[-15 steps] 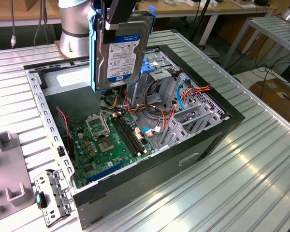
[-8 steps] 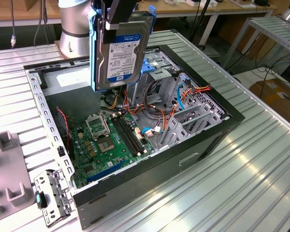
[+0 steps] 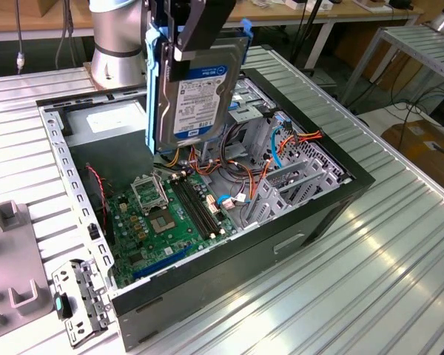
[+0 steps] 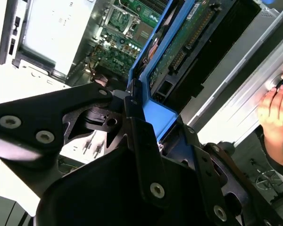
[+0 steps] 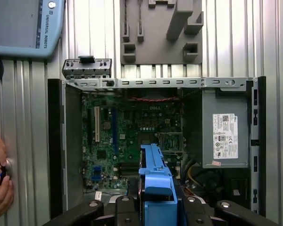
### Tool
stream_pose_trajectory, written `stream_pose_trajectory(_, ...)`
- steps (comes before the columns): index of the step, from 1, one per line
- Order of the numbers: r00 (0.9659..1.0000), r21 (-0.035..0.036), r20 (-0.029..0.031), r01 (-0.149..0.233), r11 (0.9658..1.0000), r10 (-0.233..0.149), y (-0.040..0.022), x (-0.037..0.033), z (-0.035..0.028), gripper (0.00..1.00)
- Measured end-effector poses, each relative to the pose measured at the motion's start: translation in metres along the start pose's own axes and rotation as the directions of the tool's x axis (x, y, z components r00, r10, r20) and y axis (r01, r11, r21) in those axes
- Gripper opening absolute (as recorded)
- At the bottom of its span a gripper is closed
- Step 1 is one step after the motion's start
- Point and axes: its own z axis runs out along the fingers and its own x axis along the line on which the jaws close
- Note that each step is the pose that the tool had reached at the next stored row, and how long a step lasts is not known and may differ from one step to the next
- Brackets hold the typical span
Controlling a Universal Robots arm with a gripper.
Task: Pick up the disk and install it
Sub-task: 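Insert the disk into the insertion slot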
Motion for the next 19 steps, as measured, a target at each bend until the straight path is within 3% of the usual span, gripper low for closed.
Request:
stream_pose_trajectory(2, 1.0, 0.0001, -0.0001, 0.0, 1.0, 0.0, -0.0003, 0.0102, 0.0003, 0.37)
stream_pose_trajectory(5, 1.0, 0.0001, -0.0004, 0.0, 1.0, 0.0, -0.0023, 0.0174, 0.0009, 0.37)
stream_pose_trajectory(14, 1.0, 0.0001, -0.0004, 0.0, 1.0, 0.0, -0.0256, 0.0173, 0.0027, 0.37)
stream_pose_trajectory(19, 1.0, 0.0001, -0.0006, 0.0, 1.0, 0.0, -0.026, 0.0177, 0.0027, 0.37)
